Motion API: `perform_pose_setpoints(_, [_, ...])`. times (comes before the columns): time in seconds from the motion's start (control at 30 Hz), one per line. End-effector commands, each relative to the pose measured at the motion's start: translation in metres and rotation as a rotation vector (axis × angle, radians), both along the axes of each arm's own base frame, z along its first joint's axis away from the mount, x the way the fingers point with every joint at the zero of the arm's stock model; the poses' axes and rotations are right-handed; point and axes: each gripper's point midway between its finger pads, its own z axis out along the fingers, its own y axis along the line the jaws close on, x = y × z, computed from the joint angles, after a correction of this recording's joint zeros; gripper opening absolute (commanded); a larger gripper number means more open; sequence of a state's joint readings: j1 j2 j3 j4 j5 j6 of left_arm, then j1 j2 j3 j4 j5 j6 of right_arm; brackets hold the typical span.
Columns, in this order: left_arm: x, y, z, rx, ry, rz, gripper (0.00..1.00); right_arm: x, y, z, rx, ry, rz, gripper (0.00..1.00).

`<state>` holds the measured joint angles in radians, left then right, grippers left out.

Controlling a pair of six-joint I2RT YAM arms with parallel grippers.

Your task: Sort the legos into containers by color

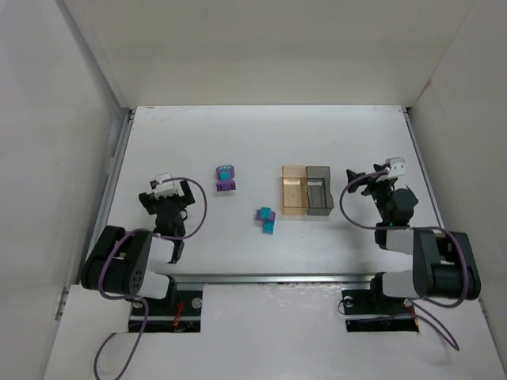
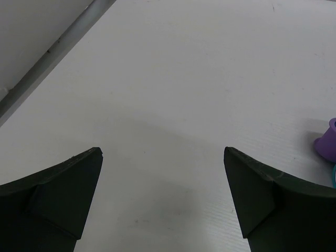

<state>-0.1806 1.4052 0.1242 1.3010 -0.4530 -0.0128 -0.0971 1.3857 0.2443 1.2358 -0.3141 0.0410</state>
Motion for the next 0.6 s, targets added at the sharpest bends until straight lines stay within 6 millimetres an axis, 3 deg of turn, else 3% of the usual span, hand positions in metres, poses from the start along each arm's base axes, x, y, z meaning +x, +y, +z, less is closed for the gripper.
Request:
perform_pose_setpoints(0.0, [0.012, 0.000, 0.075, -0.072, -0.319, 0.006, 1.00, 0.008, -0.004, 0.052, -0.008, -0.058, -0.027, 1.00])
perform_pose_setpoints(0.03, [0.011, 0.000, 0.078, -0.074, -0.333, 0.006, 1.00, 0.017, -0.003, 0.081, -0.009, -0.086, -0.027, 1.00])
perform_pose_setpoints(0.07, [0.011, 0.000, 0.080, -0.067, -0.339, 0.006, 1.00, 0.017, 0.001, 0.085, -0.082, -0.059, -0.010, 1.00])
perform_pose_setpoints(0.13, [0.012, -0.002, 0.077, -0.064, -0.328, -0.007, 1.00, 0.016, 0.015, 0.117, -0.158, -0.122, 0.029, 1.00])
perform_pose_setpoints(0.2, [0.010, -0.001, 0.079, -0.064, -0.344, -0.018, 1.00, 0.009, 0.017, 0.172, -0.220, -0.258, 0.006, 1.00])
perform_pose_setpoints(0.3, [0.006, -0.020, 0.087, 0.023, -0.342, -0.156, 1.00, -0.001, 0.016, 0.238, -0.210, -0.389, -0.071, 1.00])
perform_pose_setpoints(0.37, [0.009, -0.043, 0.124, 0.089, -0.394, -0.297, 1.00, -0.001, 0.022, 0.258, -0.255, -0.396, -0.093, 1.00])
perform_pose_setpoints(0.4, [0.016, -0.055, 0.091, 0.164, -0.185, -0.389, 1.00, -0.003, 0.027, 0.287, -0.289, -0.434, -0.101, 1.00])
perform_pose_setpoints(0.43, [0.016, -0.089, 0.108, 0.270, -0.171, -0.607, 1.00, 0.006, 0.031, 0.279, -0.398, -0.383, -0.107, 1.00])
perform_pose_setpoints(0.47, [0.032, -0.098, 0.151, 0.338, -0.198, -0.651, 1.00, 0.007, 0.038, 0.285, -0.417, -0.370, -0.146, 1.00])
perform_pose_setpoints(0.5, [0.033, -0.099, 0.140, 0.296, -0.085, -0.670, 1.00, 0.006, 0.038, 0.304, -0.427, -0.388, -0.191, 1.00])
perform_pose_setpoints(0.53, [0.040, -0.098, 0.148, 0.259, -0.058, -0.651, 1.00, 0.015, 0.039, 0.302, -0.452, -0.365, -0.236, 1.00])
perform_pose_setpoints(0.57, [0.051, -0.092, 0.142, 0.226, 0.009, -0.607, 1.00, 0.018, 0.037, 0.306, -0.444, -0.350, -0.280, 1.00])
